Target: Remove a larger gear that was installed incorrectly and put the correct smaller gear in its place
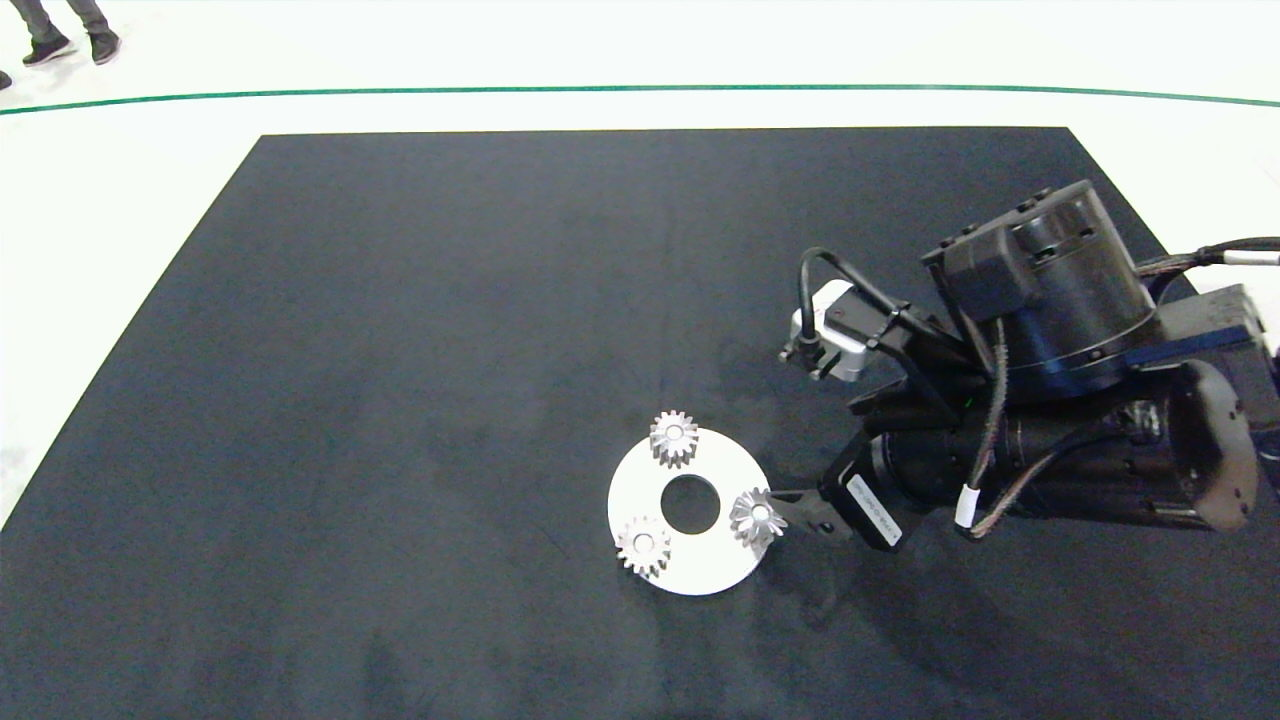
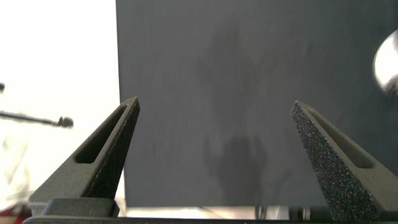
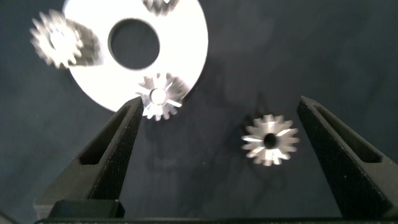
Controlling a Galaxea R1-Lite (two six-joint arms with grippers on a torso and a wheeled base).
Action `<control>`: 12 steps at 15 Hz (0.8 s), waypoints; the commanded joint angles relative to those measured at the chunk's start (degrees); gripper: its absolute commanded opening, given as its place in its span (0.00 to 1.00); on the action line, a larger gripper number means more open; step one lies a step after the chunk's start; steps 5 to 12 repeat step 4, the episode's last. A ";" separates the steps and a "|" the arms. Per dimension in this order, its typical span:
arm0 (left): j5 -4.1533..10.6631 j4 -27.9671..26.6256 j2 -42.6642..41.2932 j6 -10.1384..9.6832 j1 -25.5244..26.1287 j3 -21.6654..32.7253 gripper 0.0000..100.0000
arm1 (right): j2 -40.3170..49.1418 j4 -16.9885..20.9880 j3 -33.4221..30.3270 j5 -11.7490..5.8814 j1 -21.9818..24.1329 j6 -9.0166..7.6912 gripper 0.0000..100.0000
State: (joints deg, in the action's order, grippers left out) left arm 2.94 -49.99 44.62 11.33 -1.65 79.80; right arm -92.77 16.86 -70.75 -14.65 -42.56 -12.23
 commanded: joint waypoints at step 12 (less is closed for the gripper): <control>0.23 5.35 -8.06 -1.66 -0.20 -0.70 1.00 | 24.22 -4.64 9.67 -14.88 5.03 -0.60 1.00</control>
